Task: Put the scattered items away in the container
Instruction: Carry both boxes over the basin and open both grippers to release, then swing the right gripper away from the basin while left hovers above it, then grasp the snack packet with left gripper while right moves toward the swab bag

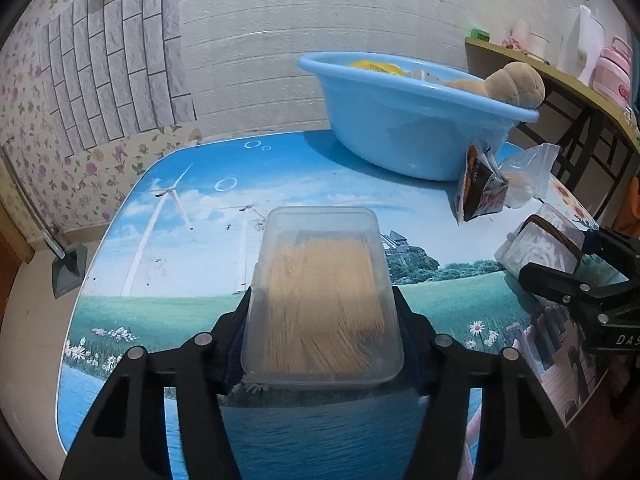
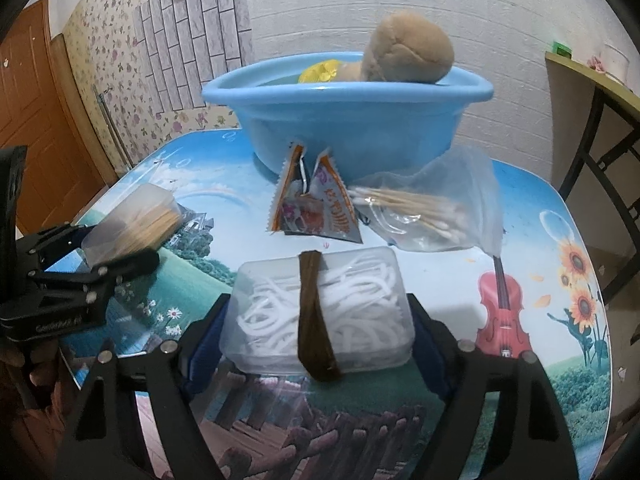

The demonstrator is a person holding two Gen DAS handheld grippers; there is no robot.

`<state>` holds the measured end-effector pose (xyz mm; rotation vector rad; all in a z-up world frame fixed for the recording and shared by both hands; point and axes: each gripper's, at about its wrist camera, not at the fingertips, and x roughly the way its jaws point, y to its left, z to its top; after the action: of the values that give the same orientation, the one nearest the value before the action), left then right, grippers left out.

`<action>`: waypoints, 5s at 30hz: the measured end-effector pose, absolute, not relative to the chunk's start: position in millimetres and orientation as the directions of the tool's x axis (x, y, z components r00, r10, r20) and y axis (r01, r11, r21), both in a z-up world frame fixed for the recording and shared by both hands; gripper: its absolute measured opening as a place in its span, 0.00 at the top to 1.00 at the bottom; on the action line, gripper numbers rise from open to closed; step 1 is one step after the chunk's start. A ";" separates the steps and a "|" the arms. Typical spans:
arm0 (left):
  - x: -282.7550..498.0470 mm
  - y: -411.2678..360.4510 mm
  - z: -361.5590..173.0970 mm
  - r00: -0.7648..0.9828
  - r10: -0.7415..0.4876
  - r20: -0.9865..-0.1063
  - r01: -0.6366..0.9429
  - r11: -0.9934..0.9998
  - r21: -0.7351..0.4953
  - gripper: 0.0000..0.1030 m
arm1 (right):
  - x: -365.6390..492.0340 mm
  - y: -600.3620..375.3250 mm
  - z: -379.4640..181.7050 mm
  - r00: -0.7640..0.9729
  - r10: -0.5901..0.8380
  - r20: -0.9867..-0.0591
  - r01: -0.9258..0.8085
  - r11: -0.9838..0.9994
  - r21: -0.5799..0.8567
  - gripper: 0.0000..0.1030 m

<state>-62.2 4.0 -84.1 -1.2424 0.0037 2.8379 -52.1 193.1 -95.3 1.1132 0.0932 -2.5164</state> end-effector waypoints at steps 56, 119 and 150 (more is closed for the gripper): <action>-198.5 60.9 6.3 -0.768 0.145 -0.624 -0.168 -0.986 -0.022 0.37 | -175.6 241.1 -14.2 -0.715 -0.426 -0.554 0.393 -0.901 0.185 0.11; -130.8 104.4 25.1 -0.782 -0.026 -0.622 0.082 -0.995 -0.062 0.16 | -110.4 617.5 27.9 -0.760 -0.509 -0.404 0.435 -0.860 0.267 0.06; -78.9 68.0 -23.5 -0.700 0.176 -0.692 -0.105 -0.984 -0.144 0.16 | -97.0 385.2 34.0 -0.581 -0.617 -0.531 0.601 -0.765 0.232 0.10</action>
<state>-78.9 68.0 -23.5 -1.1380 -0.1403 2.7605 -97.0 385.2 34.0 0.7892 -0.0346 -2.3108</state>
